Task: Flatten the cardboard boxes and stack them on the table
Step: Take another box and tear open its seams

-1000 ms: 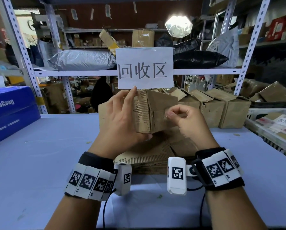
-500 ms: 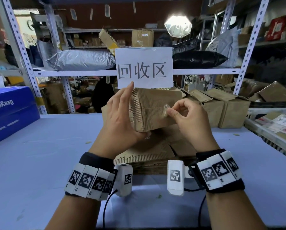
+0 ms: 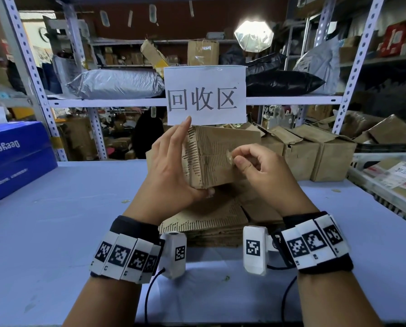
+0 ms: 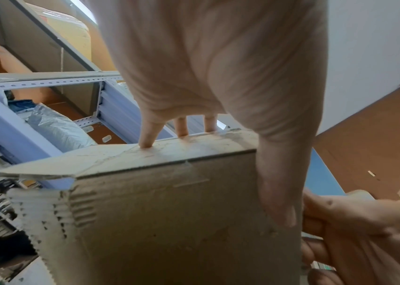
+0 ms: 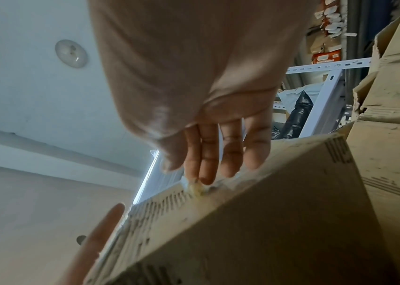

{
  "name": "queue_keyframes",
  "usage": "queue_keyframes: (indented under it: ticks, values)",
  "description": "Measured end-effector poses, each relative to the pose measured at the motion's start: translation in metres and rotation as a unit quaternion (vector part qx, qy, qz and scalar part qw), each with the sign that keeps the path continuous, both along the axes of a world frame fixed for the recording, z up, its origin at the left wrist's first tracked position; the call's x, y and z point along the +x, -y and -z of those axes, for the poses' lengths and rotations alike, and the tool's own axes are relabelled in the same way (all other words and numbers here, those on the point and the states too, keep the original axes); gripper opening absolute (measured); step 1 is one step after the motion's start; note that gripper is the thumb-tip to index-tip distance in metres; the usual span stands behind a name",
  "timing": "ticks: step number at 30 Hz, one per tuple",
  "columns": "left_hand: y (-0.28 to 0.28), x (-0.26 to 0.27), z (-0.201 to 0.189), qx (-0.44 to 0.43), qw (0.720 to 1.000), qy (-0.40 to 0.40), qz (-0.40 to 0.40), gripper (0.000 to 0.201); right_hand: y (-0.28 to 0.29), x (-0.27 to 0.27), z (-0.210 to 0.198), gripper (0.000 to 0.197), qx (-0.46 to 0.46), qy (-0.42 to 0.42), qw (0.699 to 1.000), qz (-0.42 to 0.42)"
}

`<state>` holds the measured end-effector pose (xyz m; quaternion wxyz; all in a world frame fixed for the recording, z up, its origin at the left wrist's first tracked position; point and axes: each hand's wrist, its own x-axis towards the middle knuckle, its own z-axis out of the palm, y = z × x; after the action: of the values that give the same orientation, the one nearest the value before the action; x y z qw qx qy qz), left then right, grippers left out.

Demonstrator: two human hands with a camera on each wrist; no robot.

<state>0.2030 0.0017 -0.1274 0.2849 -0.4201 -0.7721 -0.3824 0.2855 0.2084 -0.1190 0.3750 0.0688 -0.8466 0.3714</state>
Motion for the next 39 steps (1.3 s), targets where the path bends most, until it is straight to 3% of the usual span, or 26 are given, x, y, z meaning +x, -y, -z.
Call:
queue_keyframes:
  ticks: [4, 13, 22, 29, 35, 39]
  values:
    - [0.002, 0.001, -0.001, -0.006, 1.000, -0.003, 0.005, 0.139, -0.002, 0.001, -0.001, 0.030, 0.073, 0.013, 0.997, 0.029]
    - [0.001, 0.003, 0.001, -0.024, 1.000, -0.012, 0.010, 0.141, -0.002, -0.005, 0.005, 0.003, 0.004, -0.007, 0.997, 0.074]
    - [-0.003, 0.003, 0.004, -0.025, 0.999, -0.025, 0.021, 0.139, -0.002, -0.008, 0.004, 0.020, 0.010, 0.001, 0.990, 0.141]
    - [-0.005, 0.003, 0.002, -0.025, 0.999, -0.021, 0.012, 0.140, 0.000, -0.004, 0.001, 0.004, -0.030, -0.031, 0.985, 0.169]
    - [-0.006, 0.002, 0.001, -0.022, 0.999, -0.029, 0.015, 0.137, 0.004, -0.006, -0.002, 0.018, 0.043, -0.003, 0.978, 0.206]
    - [-0.006, 0.002, 0.002, -0.020, 0.999, -0.027, 0.016, 0.137, 0.005, -0.001, -0.008, 0.055, -0.014, 0.024, 0.983, 0.181]
